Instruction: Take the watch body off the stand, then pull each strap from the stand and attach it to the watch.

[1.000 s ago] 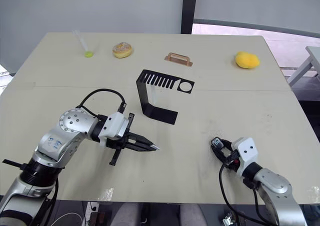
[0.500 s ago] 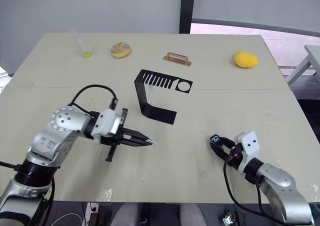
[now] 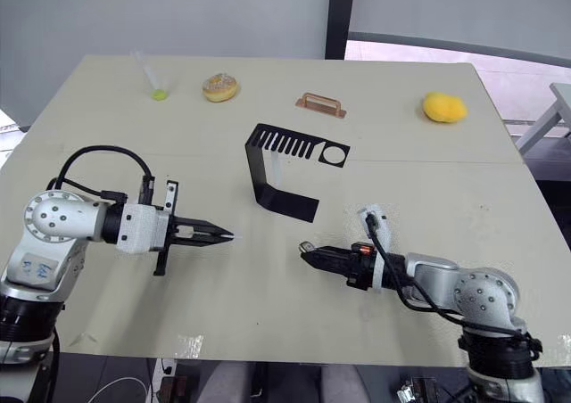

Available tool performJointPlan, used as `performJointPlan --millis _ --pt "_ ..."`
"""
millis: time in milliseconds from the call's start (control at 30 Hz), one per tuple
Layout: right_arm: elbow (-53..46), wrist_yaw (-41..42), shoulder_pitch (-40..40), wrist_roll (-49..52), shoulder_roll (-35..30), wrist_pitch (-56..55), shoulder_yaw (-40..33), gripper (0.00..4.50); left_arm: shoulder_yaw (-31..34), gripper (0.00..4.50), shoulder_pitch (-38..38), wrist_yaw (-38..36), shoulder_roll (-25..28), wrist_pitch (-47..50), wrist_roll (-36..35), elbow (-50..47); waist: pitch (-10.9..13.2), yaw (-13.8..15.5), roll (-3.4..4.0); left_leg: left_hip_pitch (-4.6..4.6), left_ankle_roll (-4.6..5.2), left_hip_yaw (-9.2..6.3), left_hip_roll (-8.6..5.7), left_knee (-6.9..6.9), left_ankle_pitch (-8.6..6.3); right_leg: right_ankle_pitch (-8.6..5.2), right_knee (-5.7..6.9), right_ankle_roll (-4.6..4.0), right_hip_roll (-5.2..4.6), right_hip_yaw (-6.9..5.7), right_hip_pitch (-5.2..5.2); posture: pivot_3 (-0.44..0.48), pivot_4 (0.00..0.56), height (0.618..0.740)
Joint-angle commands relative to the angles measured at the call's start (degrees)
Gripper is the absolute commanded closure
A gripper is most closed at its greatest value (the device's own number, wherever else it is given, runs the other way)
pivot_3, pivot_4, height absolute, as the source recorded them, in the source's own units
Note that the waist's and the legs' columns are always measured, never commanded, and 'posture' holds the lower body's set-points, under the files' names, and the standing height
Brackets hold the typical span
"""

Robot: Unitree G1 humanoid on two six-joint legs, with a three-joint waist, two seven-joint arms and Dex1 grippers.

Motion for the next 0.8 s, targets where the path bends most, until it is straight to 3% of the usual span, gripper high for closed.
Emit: performJointPlan --millis 33,267,800 --pt "1.3 -5.2 -1.4 7.2 0.9 0.7 0.7 2.99 -1.3 4.5 -1.5 1.4 -0.9 -0.2 0.7 -3.0 0.0 0.0 0.0 -0.01 0.01 0.01 0.0 0.0 0.0 0.0 0.01 0.0 0.0 0.01 -0.01 0.0 0.15 0.74" --pt "3.2 -11.1 -1.8 13.7 1.0 -0.7 3.3 2.99 -4.2 4.5 -2.4 2.0 -1.9 -0.2 1.8 -4.1 0.0 -0.2 0.01 -0.04 0.03 0.01 0.0 -0.01 -0.01 0.0 0.01 0.01 0.01 0.0 -0.03 0.0 0.15 0.74" --pt "2.7 -14.1 -2.5 18.4 -0.7 -4.3 6.5 2.99 -8.9 4.5 -4.3 4.2 -5.3 -1.0 6.1 -3.1 0.0 -0.2 0.01 -0.08 0.04 0.01 0.01 -0.01 -0.01 0.0 -0.02 0.01 0.02 0.0 -0.06 0.0 0.15 0.74"
